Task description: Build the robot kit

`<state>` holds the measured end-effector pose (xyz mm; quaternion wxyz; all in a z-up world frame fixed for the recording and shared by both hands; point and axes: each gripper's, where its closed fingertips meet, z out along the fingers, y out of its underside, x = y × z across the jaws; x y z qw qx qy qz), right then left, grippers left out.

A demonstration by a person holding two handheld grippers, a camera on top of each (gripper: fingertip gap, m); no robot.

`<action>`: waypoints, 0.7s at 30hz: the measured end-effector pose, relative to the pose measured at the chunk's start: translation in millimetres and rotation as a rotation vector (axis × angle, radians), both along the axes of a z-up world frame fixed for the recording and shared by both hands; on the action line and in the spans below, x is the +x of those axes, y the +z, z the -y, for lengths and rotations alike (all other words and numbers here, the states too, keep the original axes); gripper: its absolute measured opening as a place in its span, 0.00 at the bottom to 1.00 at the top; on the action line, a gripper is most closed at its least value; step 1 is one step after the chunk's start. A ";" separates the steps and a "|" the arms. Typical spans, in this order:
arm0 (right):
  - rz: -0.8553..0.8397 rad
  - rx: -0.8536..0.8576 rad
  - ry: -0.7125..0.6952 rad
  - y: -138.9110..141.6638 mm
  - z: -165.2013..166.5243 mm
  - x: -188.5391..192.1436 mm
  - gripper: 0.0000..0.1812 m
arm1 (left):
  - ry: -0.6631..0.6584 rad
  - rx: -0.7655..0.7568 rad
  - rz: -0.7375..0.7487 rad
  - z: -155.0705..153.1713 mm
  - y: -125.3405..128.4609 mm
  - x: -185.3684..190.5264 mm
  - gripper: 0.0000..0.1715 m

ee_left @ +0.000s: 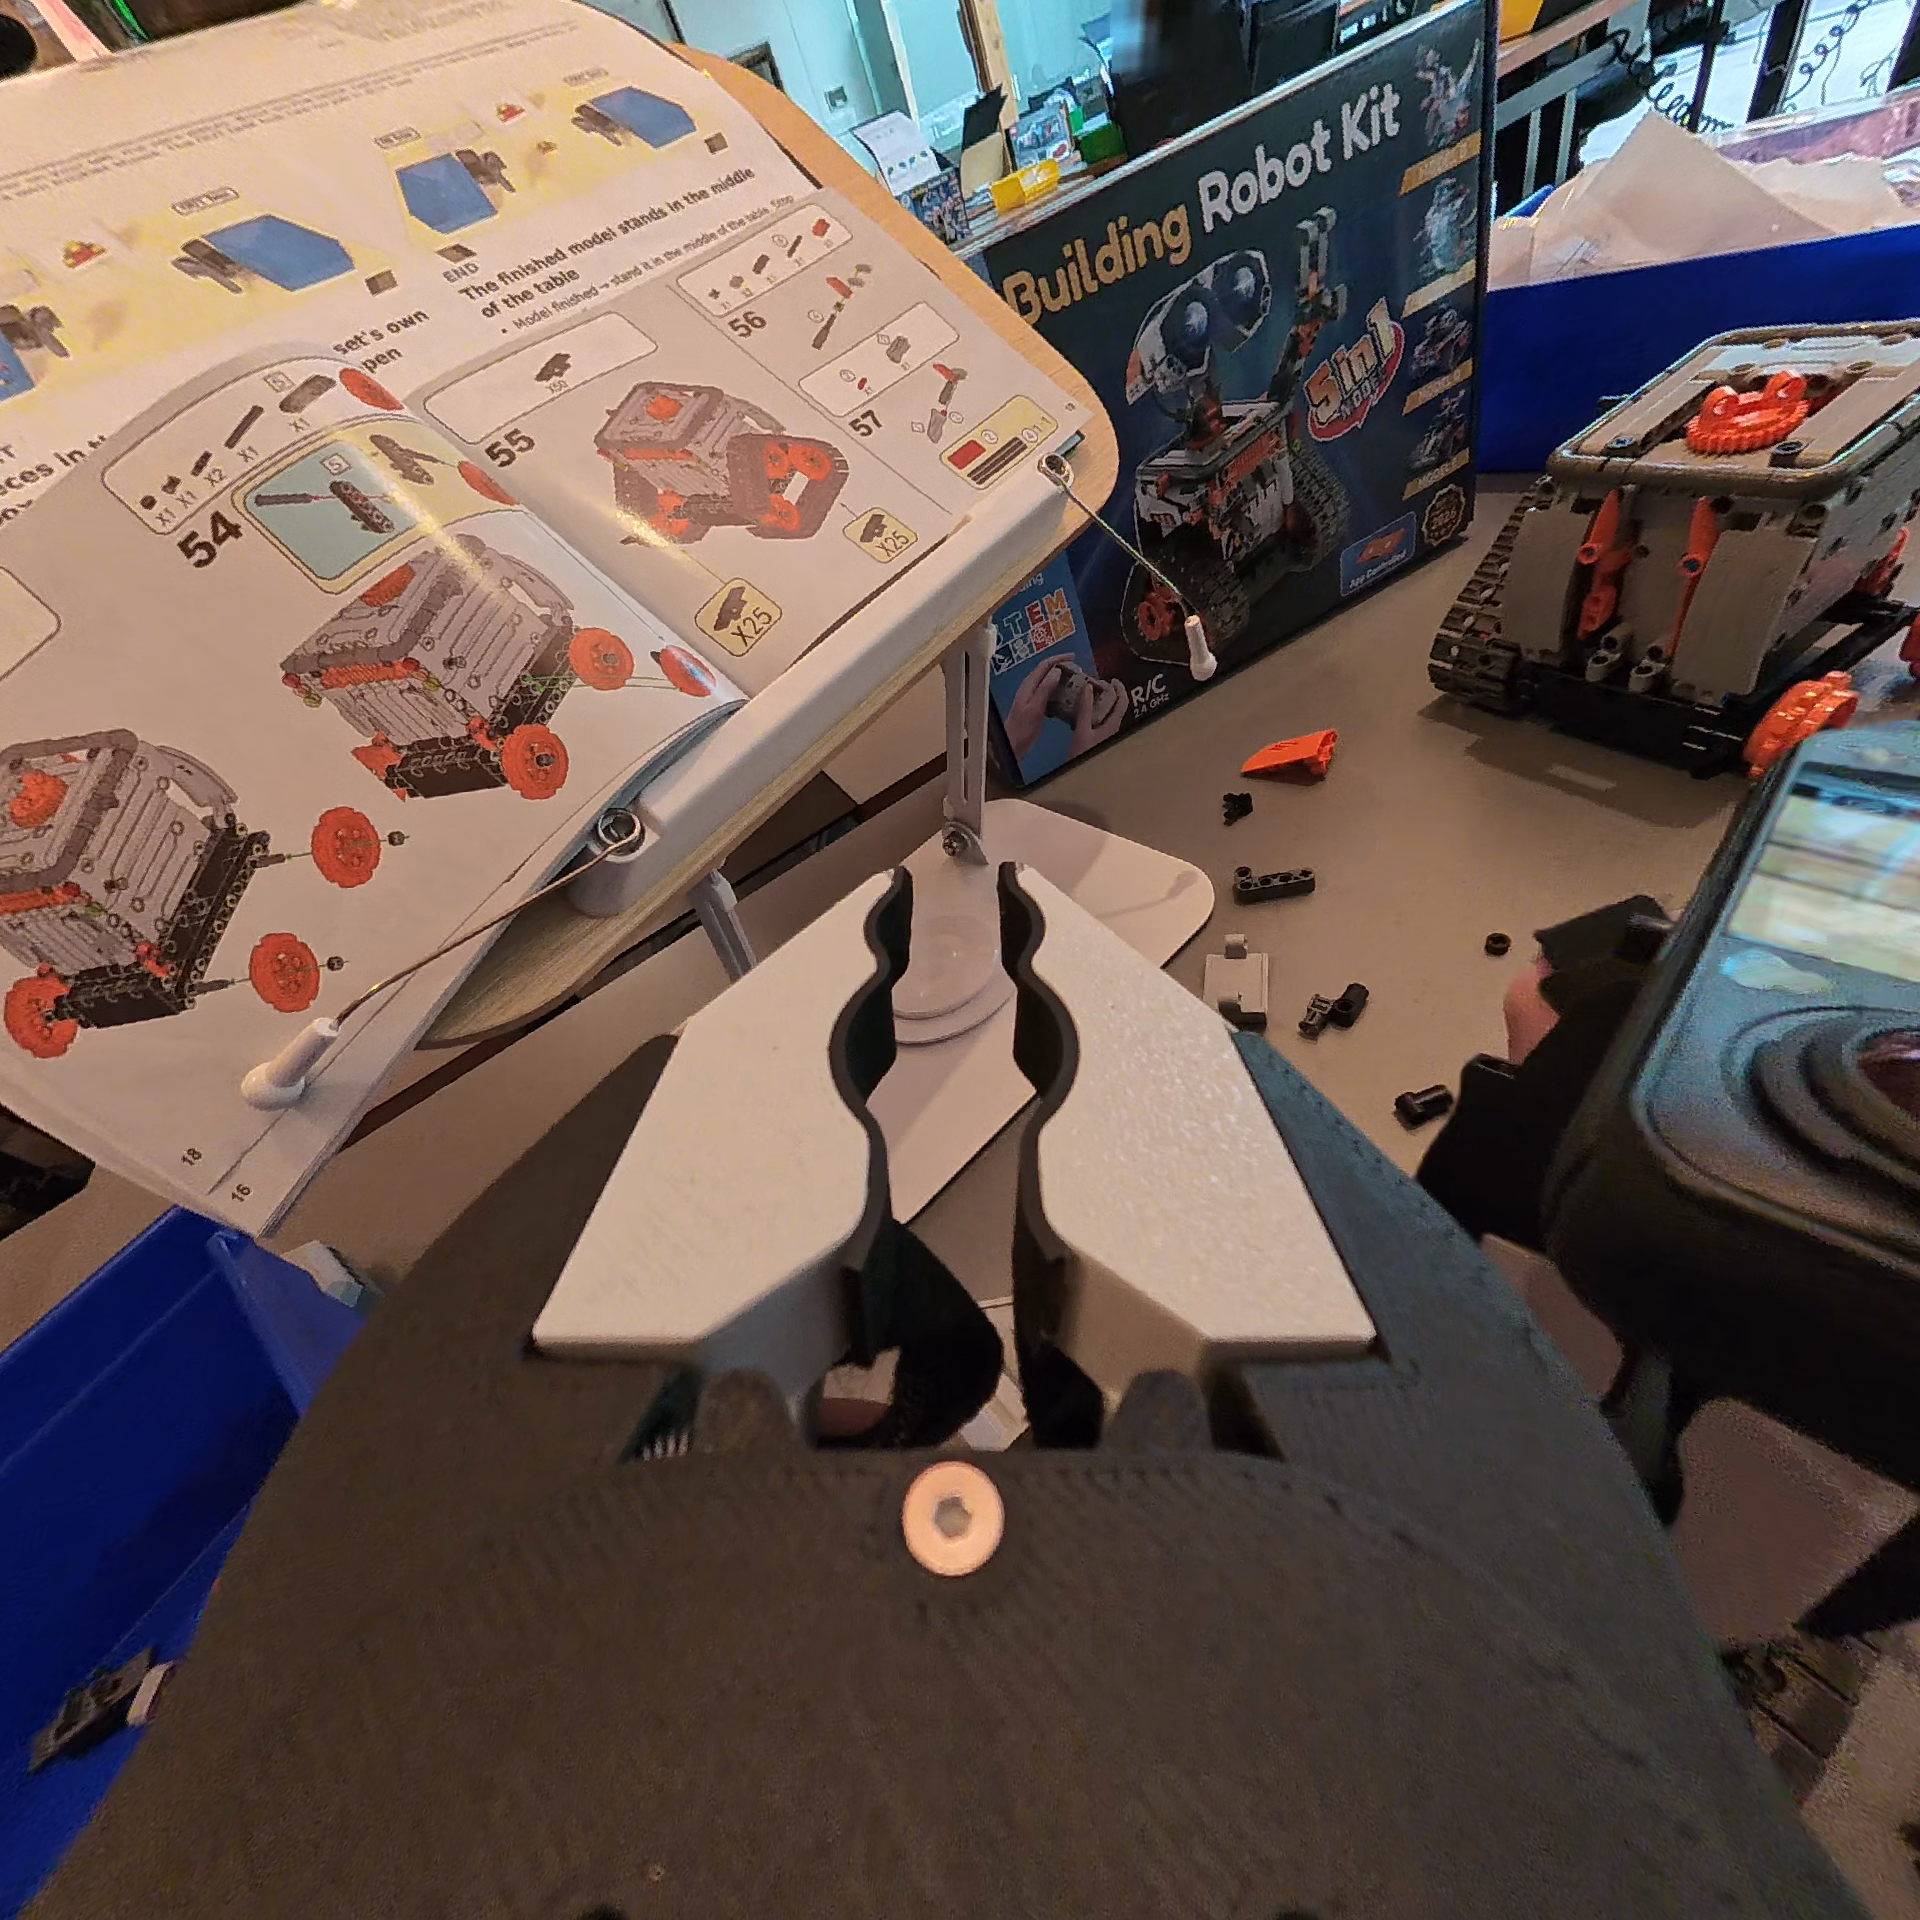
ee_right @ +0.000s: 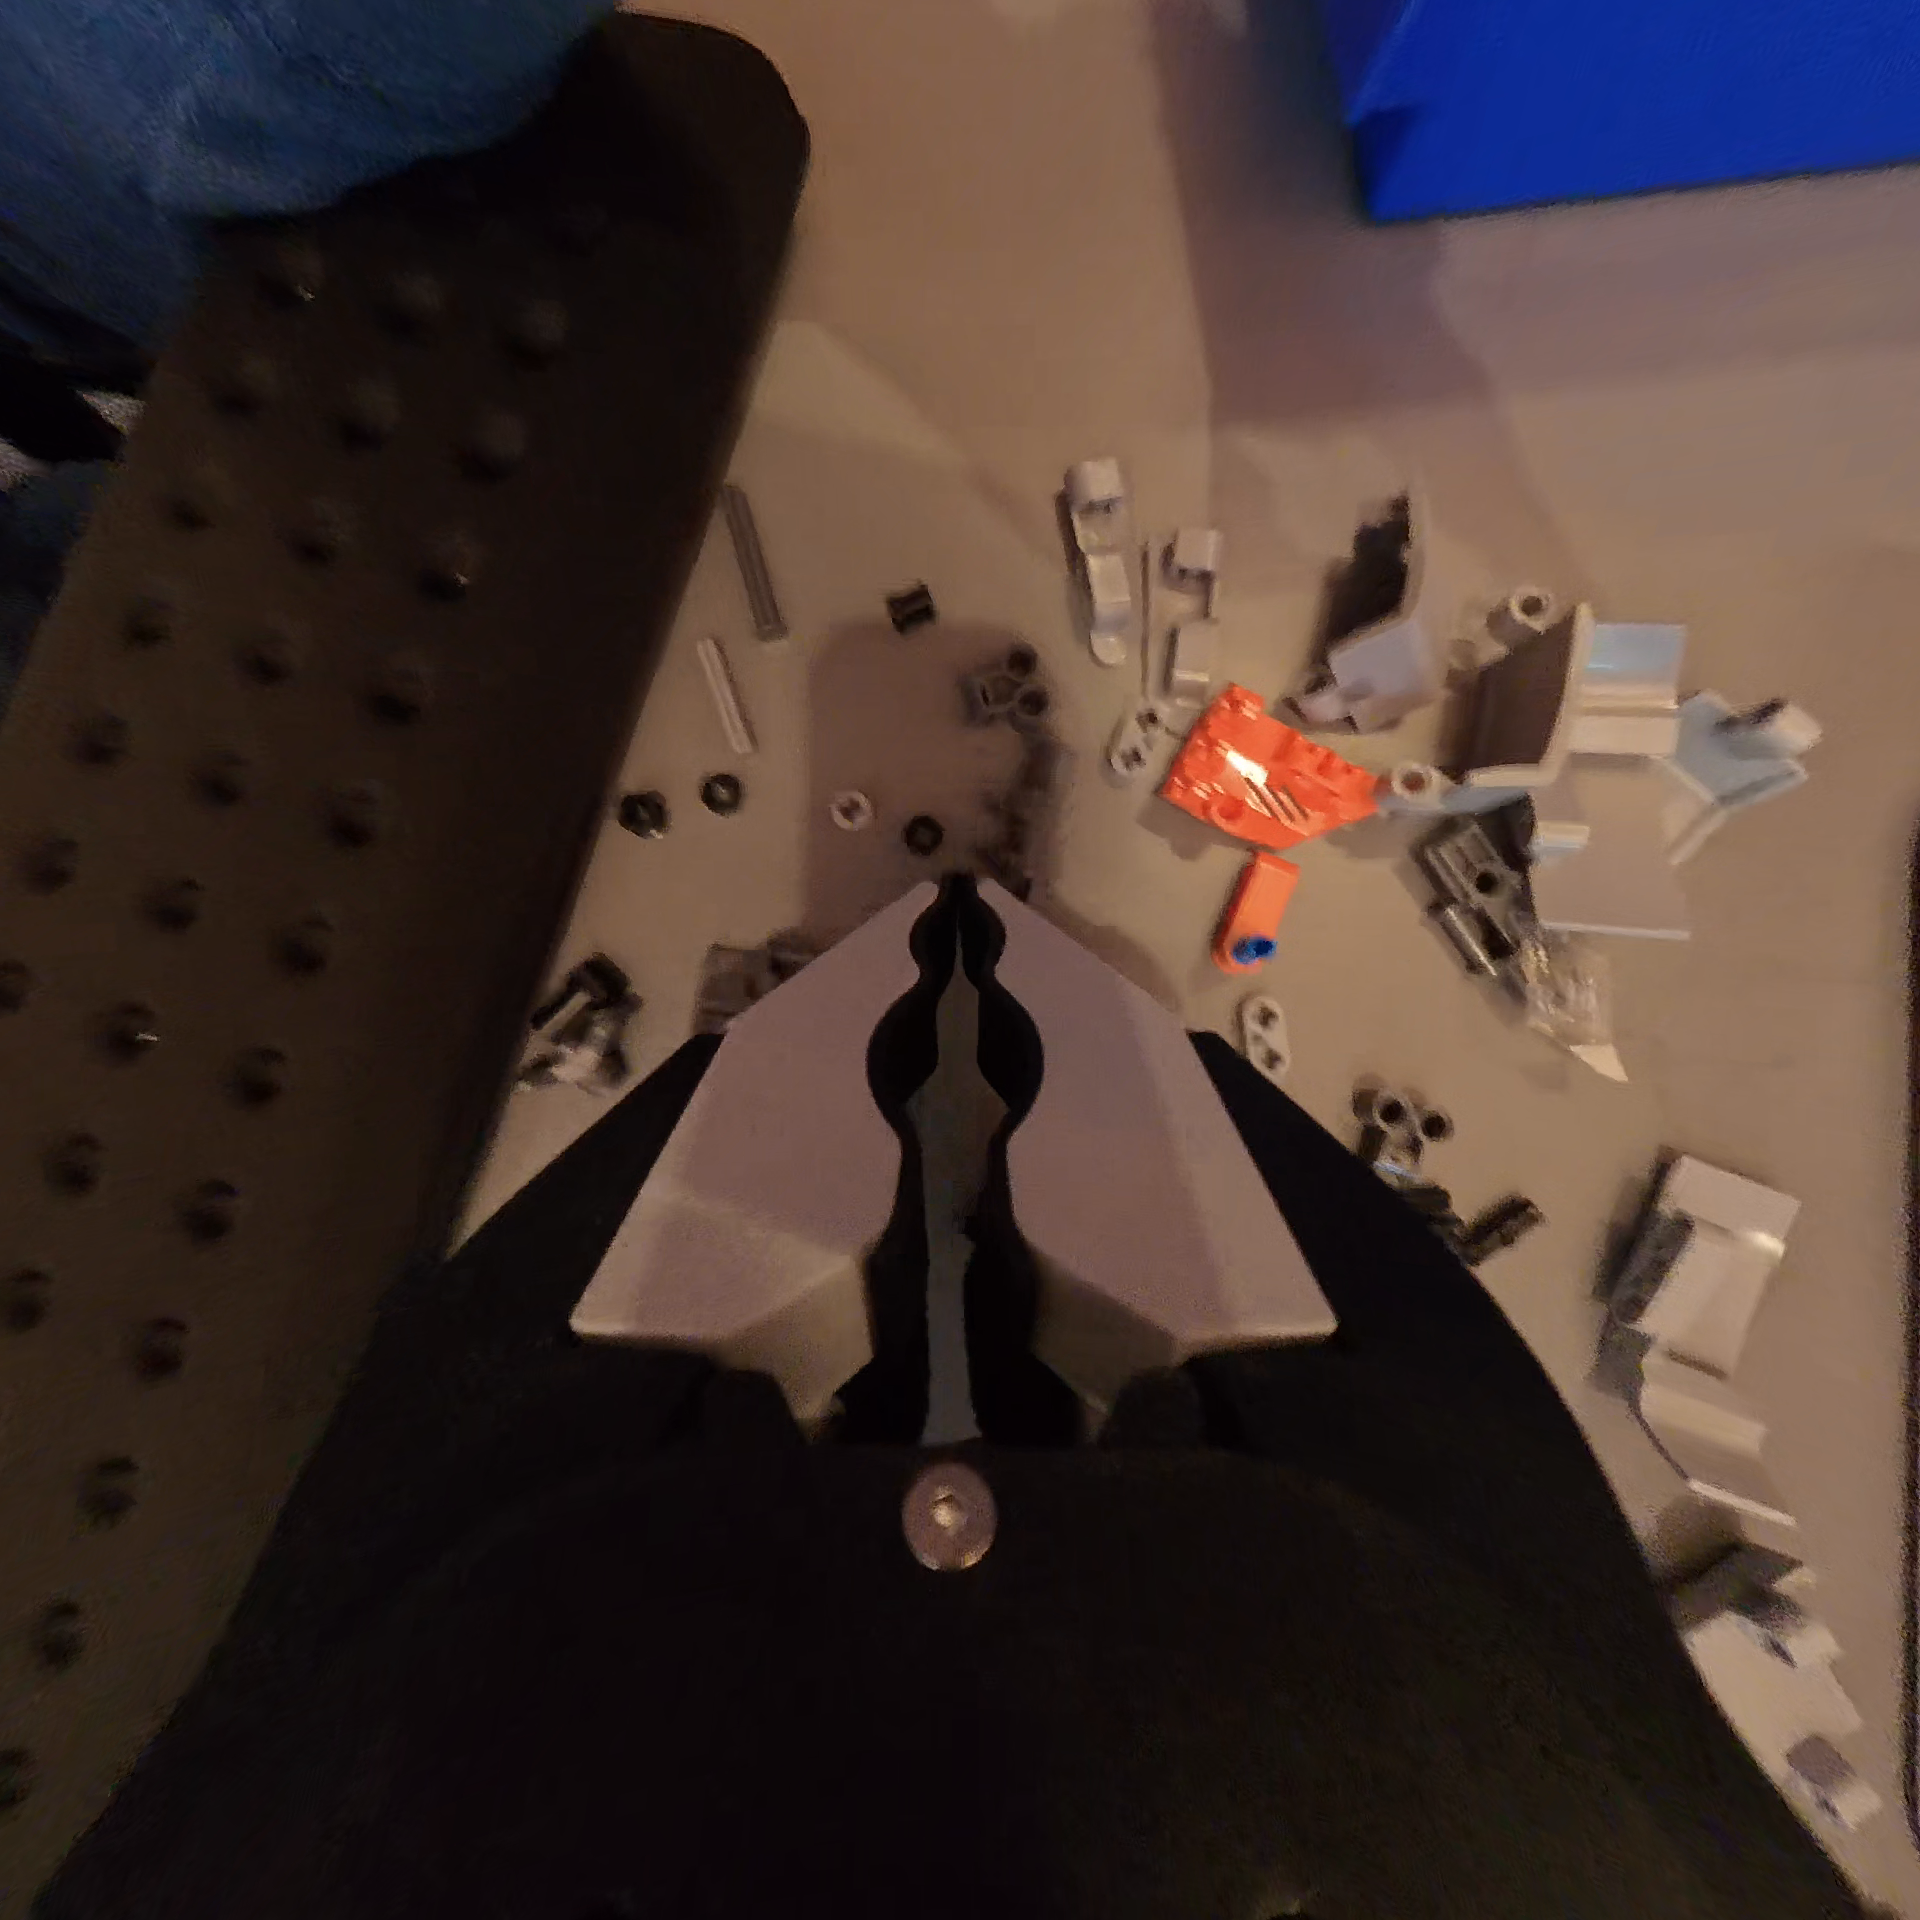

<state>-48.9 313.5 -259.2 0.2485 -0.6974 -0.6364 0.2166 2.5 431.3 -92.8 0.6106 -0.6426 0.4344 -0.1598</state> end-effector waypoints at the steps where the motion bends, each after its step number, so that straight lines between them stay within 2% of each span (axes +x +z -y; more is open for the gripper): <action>1: 0.012 0.017 -0.013 -2.1 -4.7 3.0 0.00 | -0.002 -0.001 0.002 0.3 0.3 0.0 0.09; 6: 0.087 0.118 -0.099 -1.5 -33.6 22.8 0.00 | -0.005 0.003 0.009 1.2 2.6 0.1 0.09; 10: 0.011 0.070 -0.085 10.9 -17.2 11.5 0.02 | 0.004 0.006 0.017 -0.4 4.8 -2.8 0.09; 14: -0.047 0.006 -0.115 12.2 -10.3 -2.6 0.10 | 0.005 0.001 0.030 -0.9 6.7 -4.5 0.09; 21: -0.025 0.026 -0.140 4.4 -15.1 -9.9 0.15 | 0.002 -0.004 0.028 -0.6 5.6 -4.1 0.09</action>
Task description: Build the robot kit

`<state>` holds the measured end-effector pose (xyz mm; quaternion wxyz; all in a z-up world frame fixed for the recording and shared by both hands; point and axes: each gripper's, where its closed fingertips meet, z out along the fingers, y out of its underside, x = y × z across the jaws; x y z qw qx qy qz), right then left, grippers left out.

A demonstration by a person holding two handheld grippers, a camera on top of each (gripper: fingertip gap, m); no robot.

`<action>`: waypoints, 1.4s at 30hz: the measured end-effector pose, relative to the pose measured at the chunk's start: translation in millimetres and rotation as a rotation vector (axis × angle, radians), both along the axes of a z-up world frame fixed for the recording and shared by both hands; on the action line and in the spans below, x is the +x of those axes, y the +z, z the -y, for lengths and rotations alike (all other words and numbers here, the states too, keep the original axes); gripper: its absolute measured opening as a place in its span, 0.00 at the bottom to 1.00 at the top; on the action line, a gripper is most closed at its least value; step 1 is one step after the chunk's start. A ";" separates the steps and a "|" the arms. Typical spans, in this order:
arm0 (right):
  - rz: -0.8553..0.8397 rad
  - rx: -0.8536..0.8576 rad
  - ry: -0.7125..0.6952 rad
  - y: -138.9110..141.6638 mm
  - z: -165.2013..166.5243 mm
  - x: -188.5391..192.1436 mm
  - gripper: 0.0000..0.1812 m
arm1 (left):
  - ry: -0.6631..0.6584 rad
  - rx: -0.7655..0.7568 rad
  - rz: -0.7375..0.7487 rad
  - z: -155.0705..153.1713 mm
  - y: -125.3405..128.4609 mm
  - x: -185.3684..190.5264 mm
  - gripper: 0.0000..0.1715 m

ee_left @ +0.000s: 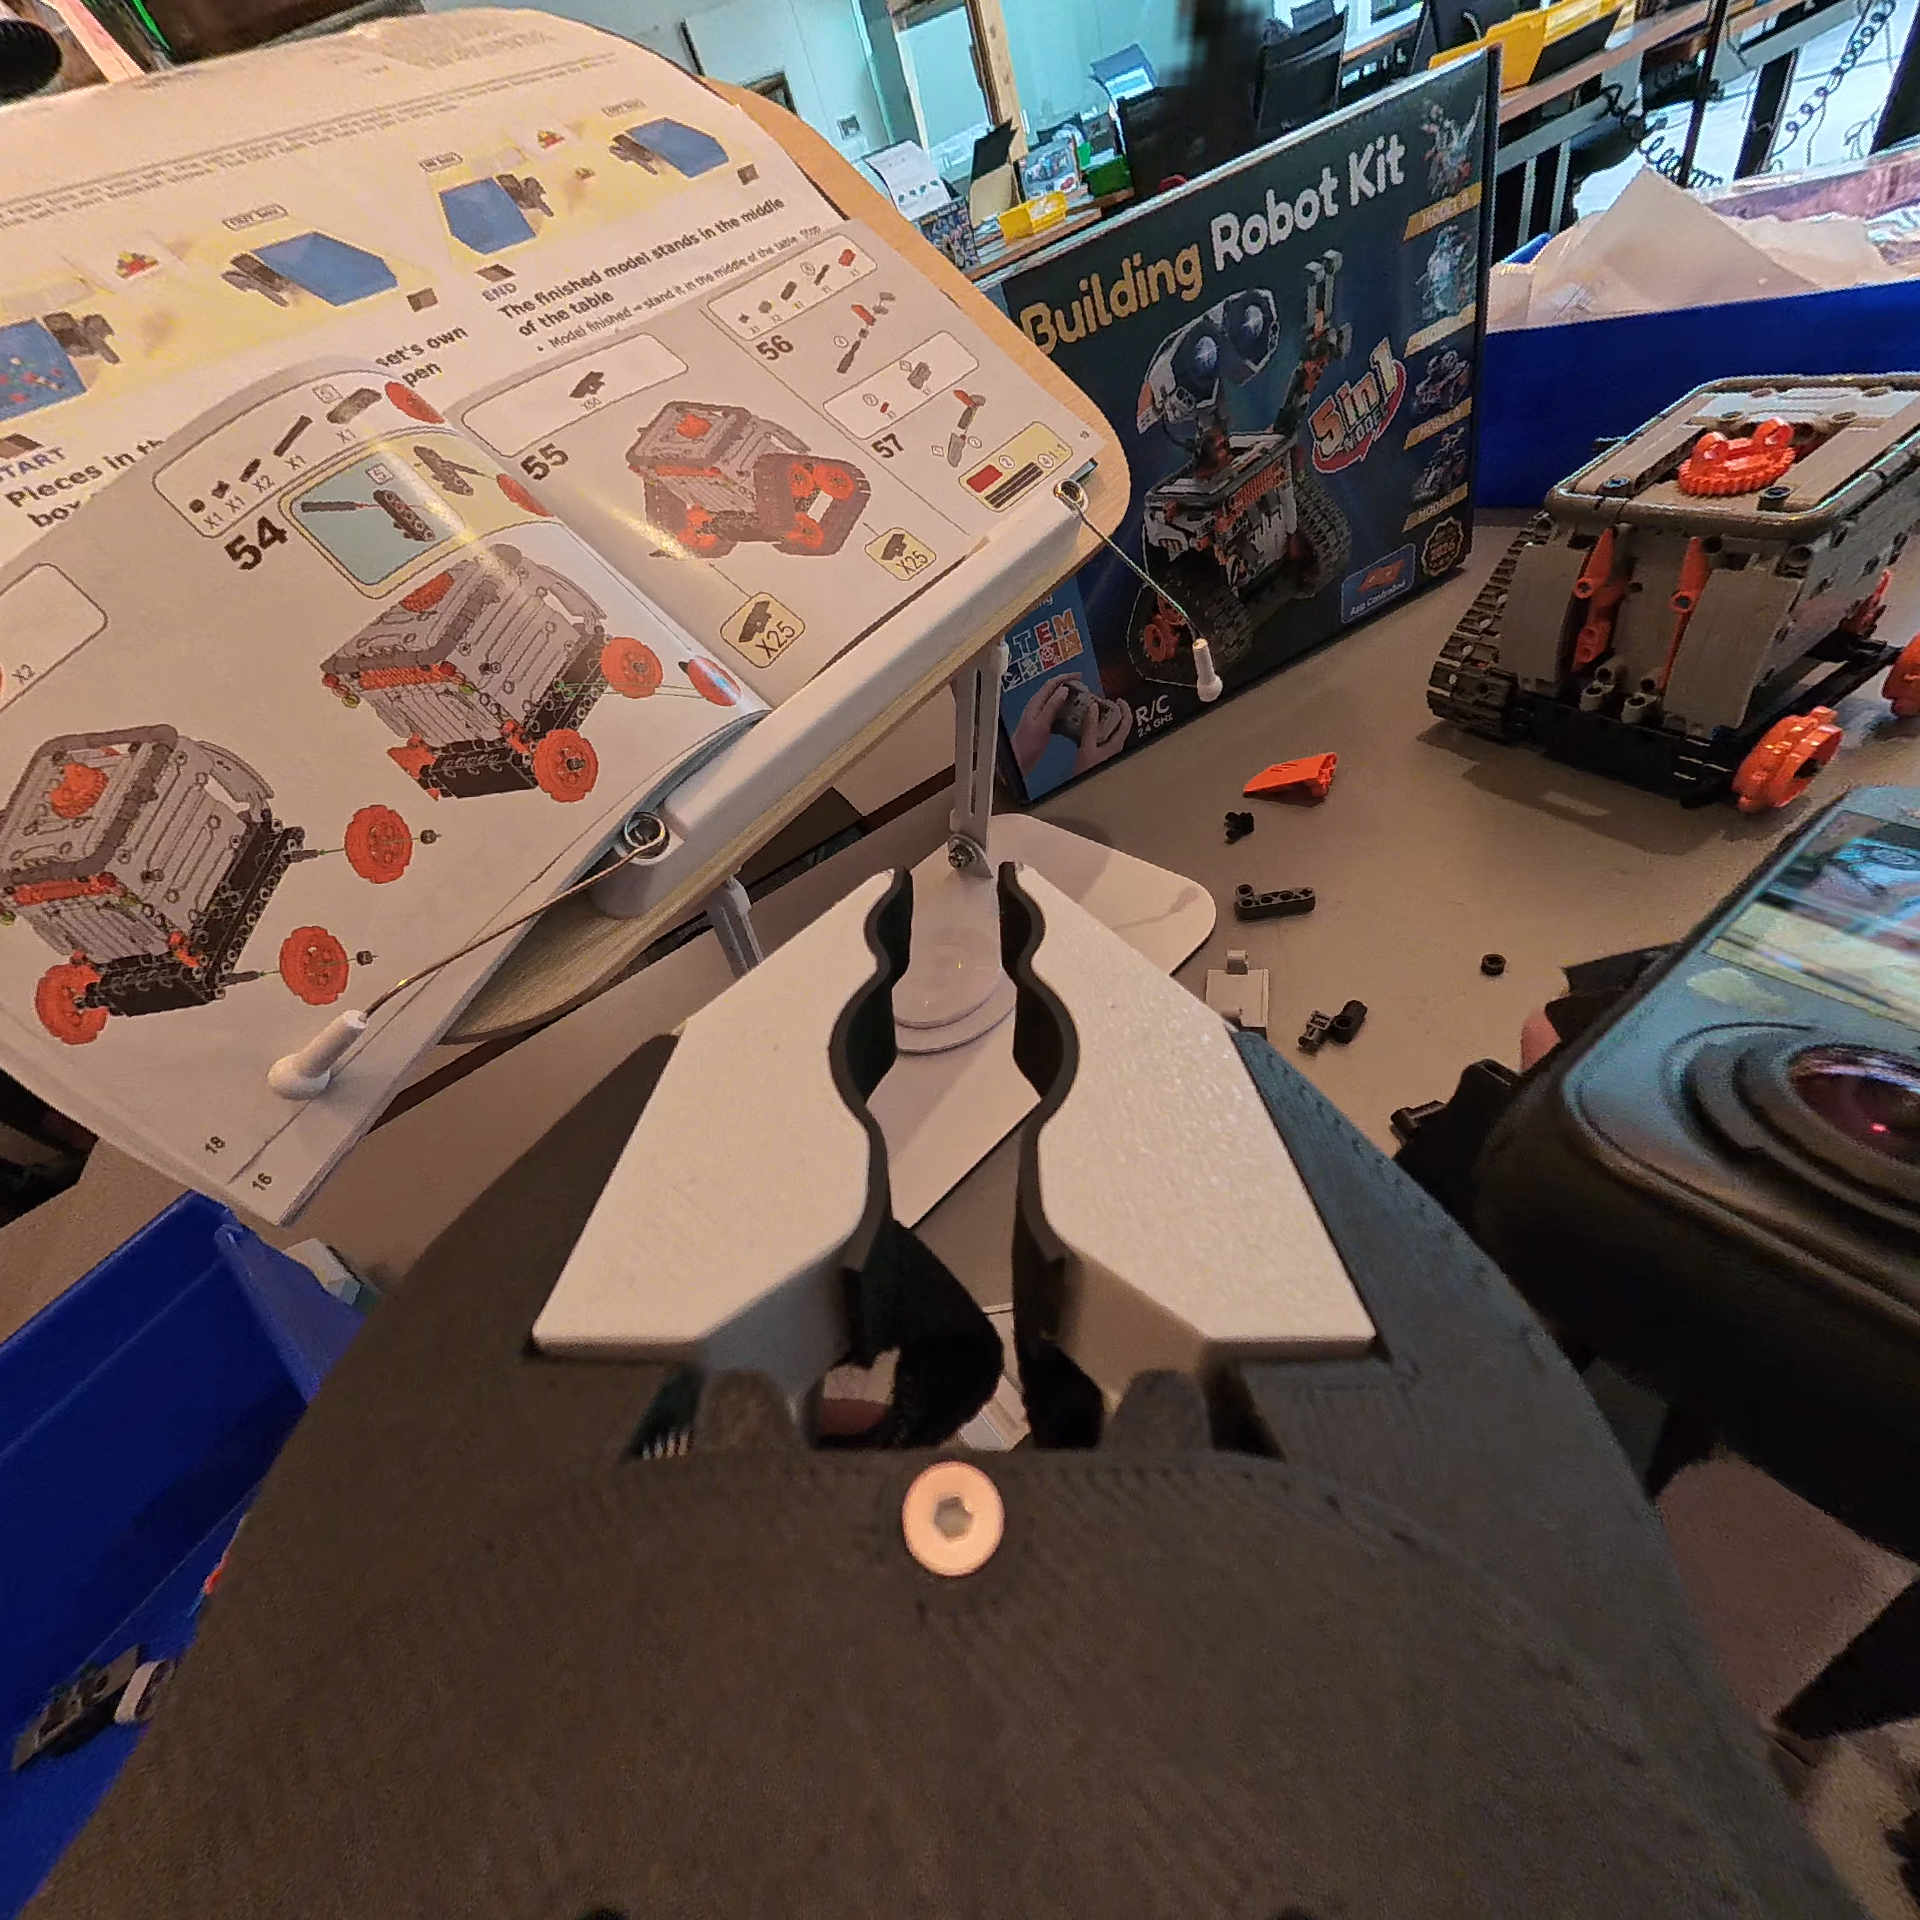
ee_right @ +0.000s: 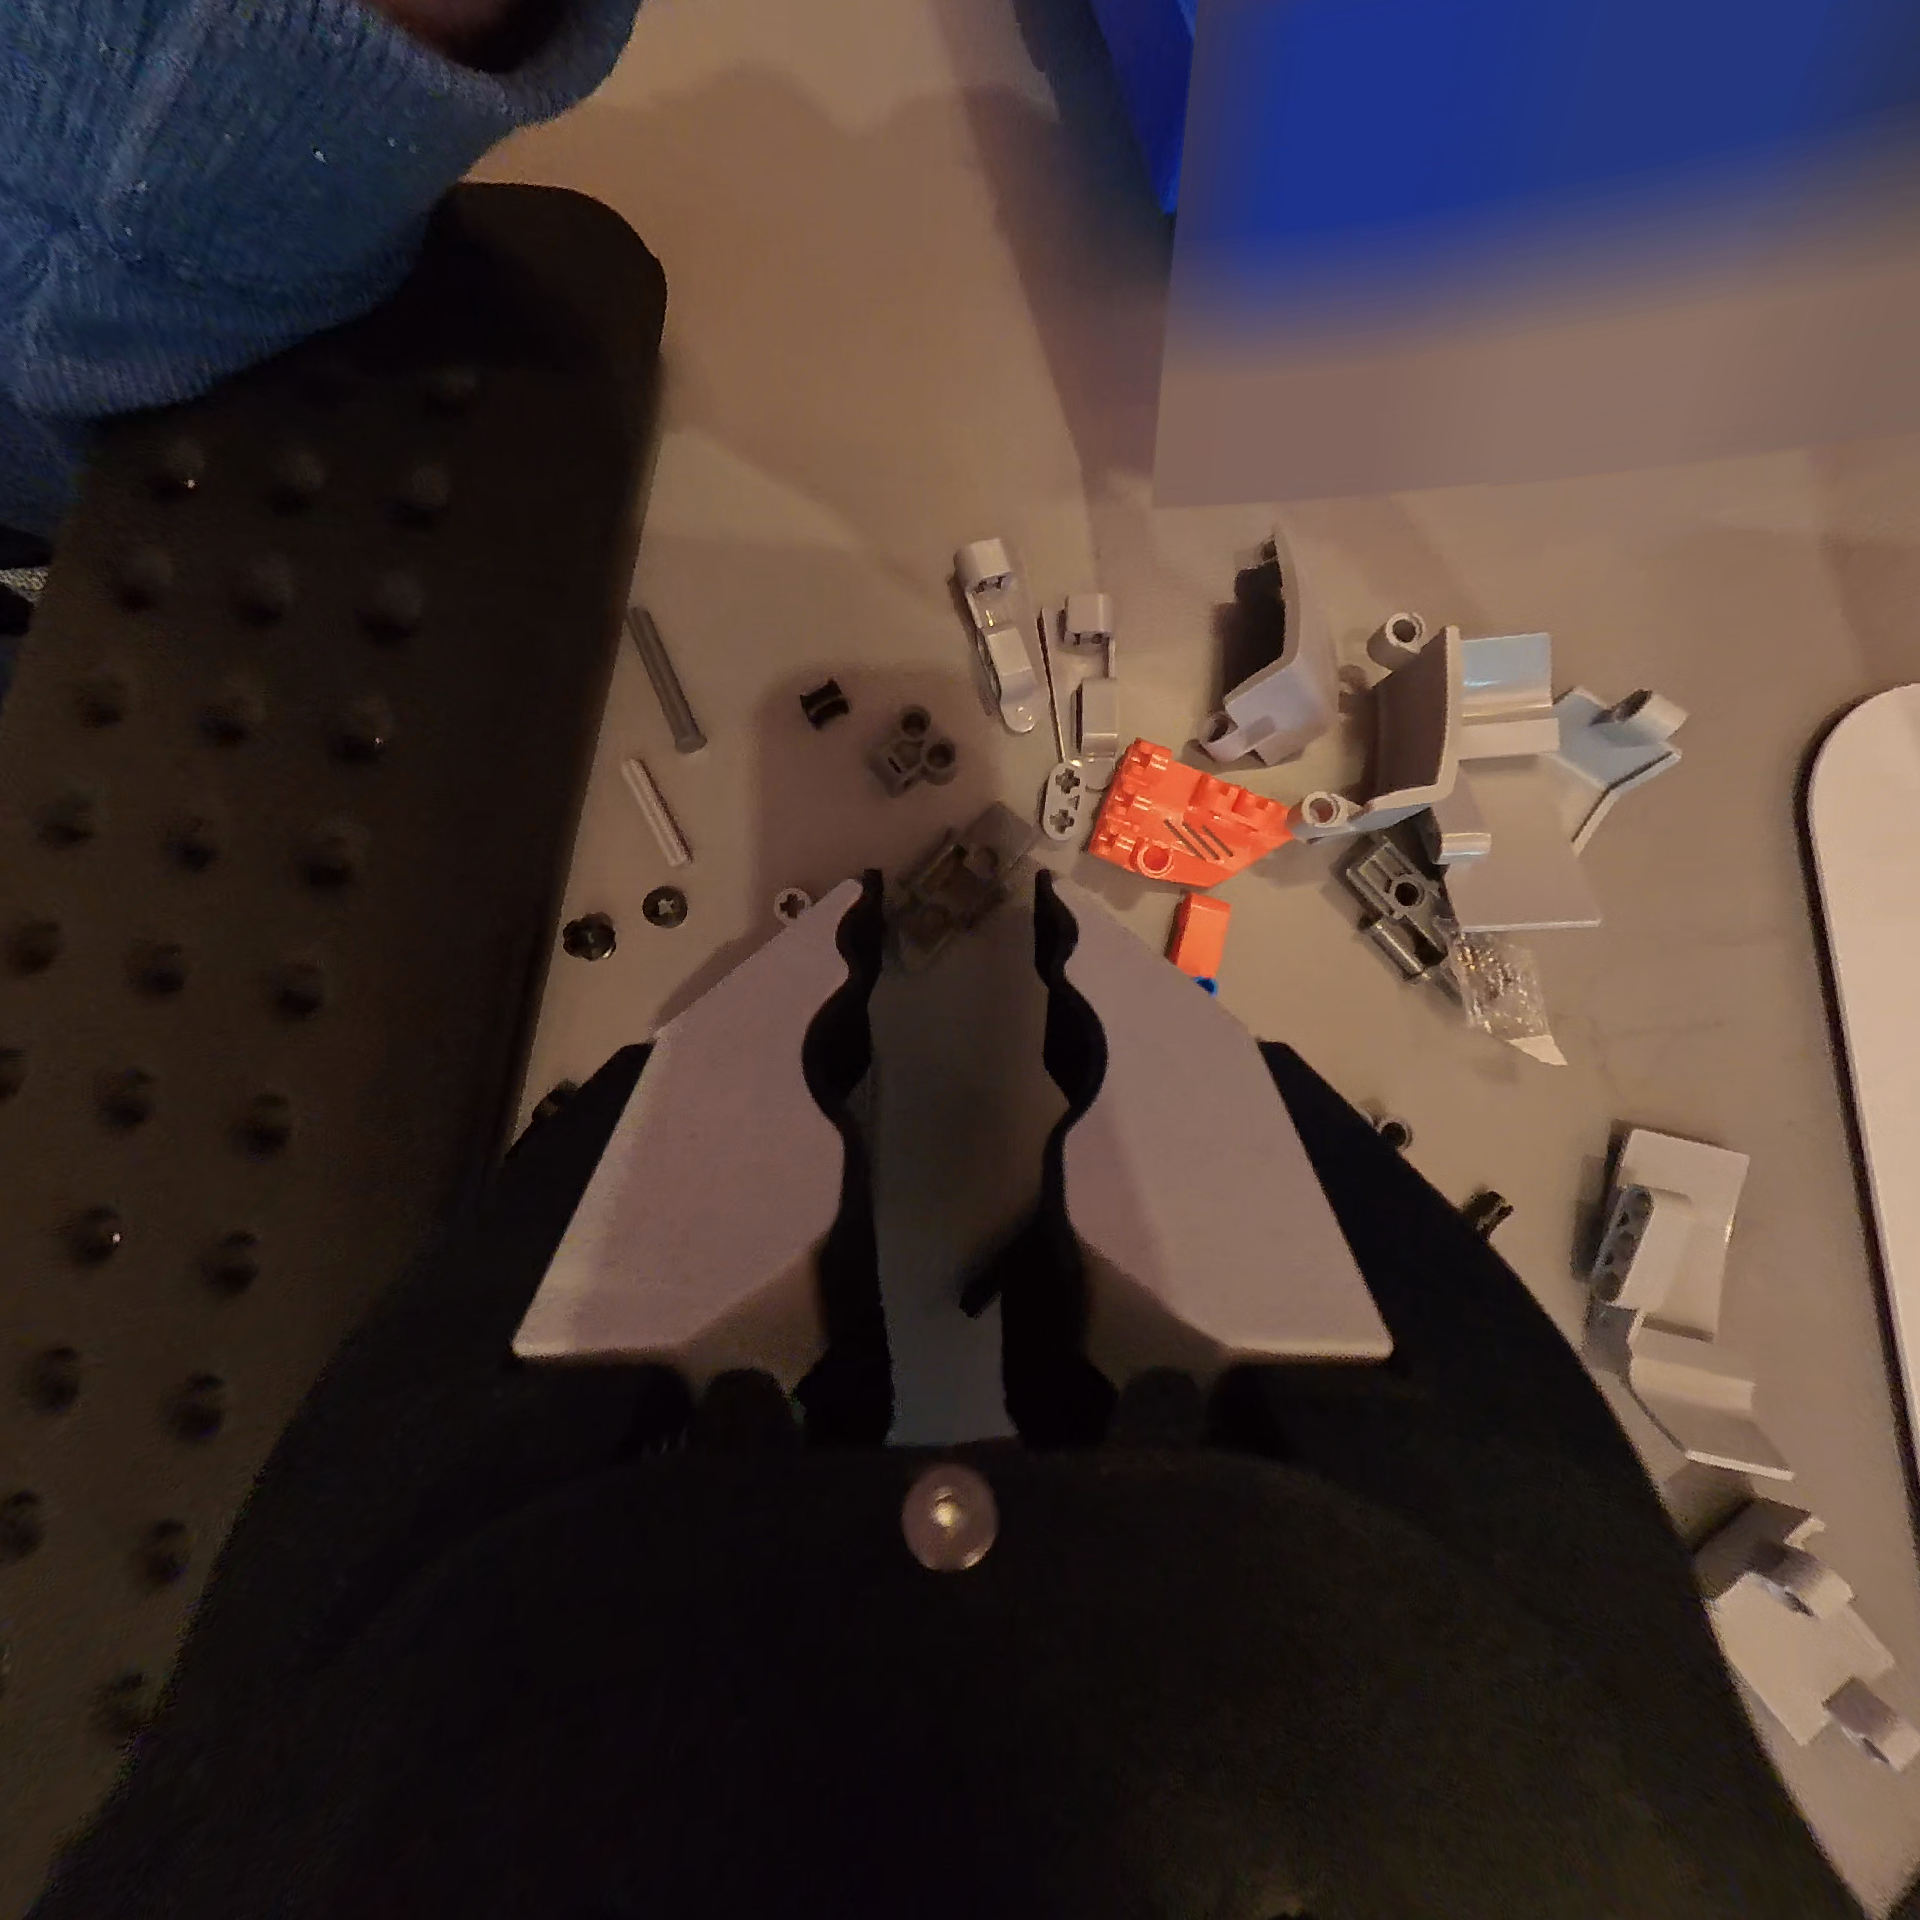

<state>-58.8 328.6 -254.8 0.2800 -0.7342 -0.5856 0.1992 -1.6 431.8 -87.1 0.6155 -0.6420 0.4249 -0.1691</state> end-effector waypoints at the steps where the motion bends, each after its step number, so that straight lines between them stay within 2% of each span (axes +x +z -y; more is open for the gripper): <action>1: 0.000 0.000 -0.006 0.1 -0.9 -0.9 0.16 | -0.001 -0.001 0.000 0.1 -0.1 0.1 0.09; 7: 0.044 0.063 0.131 0.6 2.0 -0.3 0.13 | -0.006 -0.003 0.001 0.8 -0.2 0.7 0.09; 13: 0.056 0.097 0.370 8.1 4.4 0.7 0.10 | 0.000 -0.002 0.004 -0.9 0.3 -0.4 0.09; 17: 0.102 0.126 0.405 5.5 -8.9 2.9 0.07 | 0.009 -0.005 0.017 -3.5 2.1 -3.8 0.09; 19: 0.143 0.121 0.427 -1.2 -8.2 5.7 0.09 | 0.008 -0.006 0.020 -3.7 2.6 -4.2 0.09; 24: 0.151 0.132 0.431 -2.5 2.9 1.5 0.16 | -0.001 -0.007 0.026 -2.4 4.0 -4.1 0.09; 30: 0.076 0.107 0.373 4.8 1.2 -7.2 0.16 | -0.002 -0.009 0.030 -2.7 4.3 -4.8 0.09; 37: 0.023 0.002 0.219 2.4 3.9 -19.2 0.06 | 0.012 -0.015 0.040 -5.6 4.9 -8.2 0.08; 42: 0.031 -0.013 0.170 -0.5 3.7 -19.7 0.11 | 0.022 -0.014 0.049 -6.5 6.6 -10.5 0.09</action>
